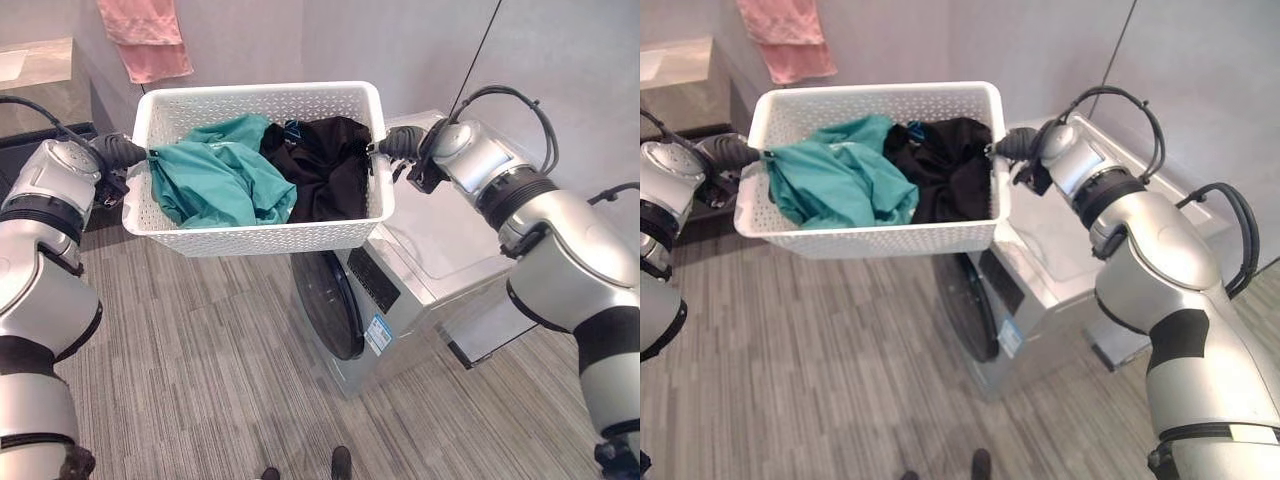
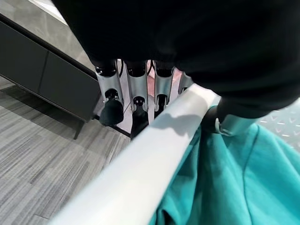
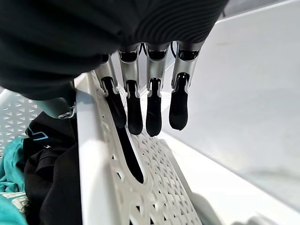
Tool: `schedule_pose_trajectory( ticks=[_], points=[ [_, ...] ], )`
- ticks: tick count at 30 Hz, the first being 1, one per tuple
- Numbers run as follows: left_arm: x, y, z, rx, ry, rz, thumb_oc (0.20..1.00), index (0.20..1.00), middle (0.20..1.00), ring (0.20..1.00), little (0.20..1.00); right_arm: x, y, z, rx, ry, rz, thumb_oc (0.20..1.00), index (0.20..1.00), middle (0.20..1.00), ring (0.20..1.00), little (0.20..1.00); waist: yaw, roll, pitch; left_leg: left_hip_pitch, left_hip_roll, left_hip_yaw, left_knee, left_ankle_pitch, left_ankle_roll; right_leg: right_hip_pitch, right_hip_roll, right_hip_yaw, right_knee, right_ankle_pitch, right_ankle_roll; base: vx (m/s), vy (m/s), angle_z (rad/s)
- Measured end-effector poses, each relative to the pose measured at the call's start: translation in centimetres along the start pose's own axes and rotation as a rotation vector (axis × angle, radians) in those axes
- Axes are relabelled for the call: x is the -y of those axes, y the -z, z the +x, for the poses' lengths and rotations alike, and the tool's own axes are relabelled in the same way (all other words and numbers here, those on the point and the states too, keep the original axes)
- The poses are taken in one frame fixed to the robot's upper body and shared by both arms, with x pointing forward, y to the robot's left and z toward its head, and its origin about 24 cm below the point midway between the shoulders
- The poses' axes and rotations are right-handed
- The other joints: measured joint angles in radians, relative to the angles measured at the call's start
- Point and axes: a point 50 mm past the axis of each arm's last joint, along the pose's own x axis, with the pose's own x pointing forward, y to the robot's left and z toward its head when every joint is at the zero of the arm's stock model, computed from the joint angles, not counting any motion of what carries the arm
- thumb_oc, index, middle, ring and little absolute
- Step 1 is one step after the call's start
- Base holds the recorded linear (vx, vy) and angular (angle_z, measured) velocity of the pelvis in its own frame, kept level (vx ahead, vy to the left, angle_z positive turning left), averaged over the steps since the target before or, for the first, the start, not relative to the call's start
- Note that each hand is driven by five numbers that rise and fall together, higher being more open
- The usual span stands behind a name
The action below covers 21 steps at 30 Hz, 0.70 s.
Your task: Grab the laundry basket,head to the washer,open it,put in the laundry and shut it.
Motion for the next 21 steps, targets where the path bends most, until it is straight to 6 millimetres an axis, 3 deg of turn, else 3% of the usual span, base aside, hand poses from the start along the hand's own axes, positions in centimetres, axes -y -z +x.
schedule_pose_trajectory(
  ticks=[9, 14, 17, 21],
  points=[
    [2.8, -2.3, 0.9, 0.059, 0.042, -0.040, 0.200, 0.200, 0.200, 0.200, 0.200, 1.9, 2.7, -0.6, -0.091, 0.083, 0.065, 0.200, 0.200, 0.200, 0.200, 0.200, -0.030, 0.008, -0.010, -0.011, 0.000, 0.041, -0.009, 0.000, 0.001, -0.032, 0.003, 0.038, 0.000, 0.009, 0.002, 0.02, -0.008, -0.14],
    [5.1, -4.1, 1.4, 0.104, 0.083, -0.064, 0.200, 0.200, 0.200, 0.200, 0.200, 3.5, 4.4, -1.3, -0.148, 0.165, 0.088, 0.200, 0.200, 0.200, 0.200, 0.200, -0.047, 0.045, -0.033, -0.037, -0.003, 0.067, -0.016, 0.001, 0.001, -0.072, 0.004, 0.063, 0.000, 0.014, 0.006, -0.01, -0.013, -0.14],
    [4.9, -4.7, 1.3, 0.118, 0.071, -0.091, 0.200, 0.200, 0.200, 0.200, 0.200, 4.0, 3.8, -1.6, -0.139, 0.184, 0.082, 0.200, 0.200, 0.200, 0.200, 0.200, -0.049, 0.065, -0.047, -0.062, -0.004, 0.081, -0.016, 0.001, 0.001, -0.103, 0.006, 0.082, 0.000, 0.019, 0.008, -0.03, -0.015, -0.19],
    [3.7, -7.2, 0.8, 0.174, 0.026, -0.111, 0.200, 0.200, 0.200, 0.200, 0.200, 5.3, 3.7, -2.2, -0.140, 0.262, 0.096, 0.200, 0.200, 0.200, 0.200, 0.200, -0.053, 0.093, -0.063, -0.109, -0.002, 0.092, -0.015, 0.001, 0.001, -0.152, 0.009, 0.084, 0.000, 0.026, 0.005, -0.02, -0.029, -0.04]
  ],
)
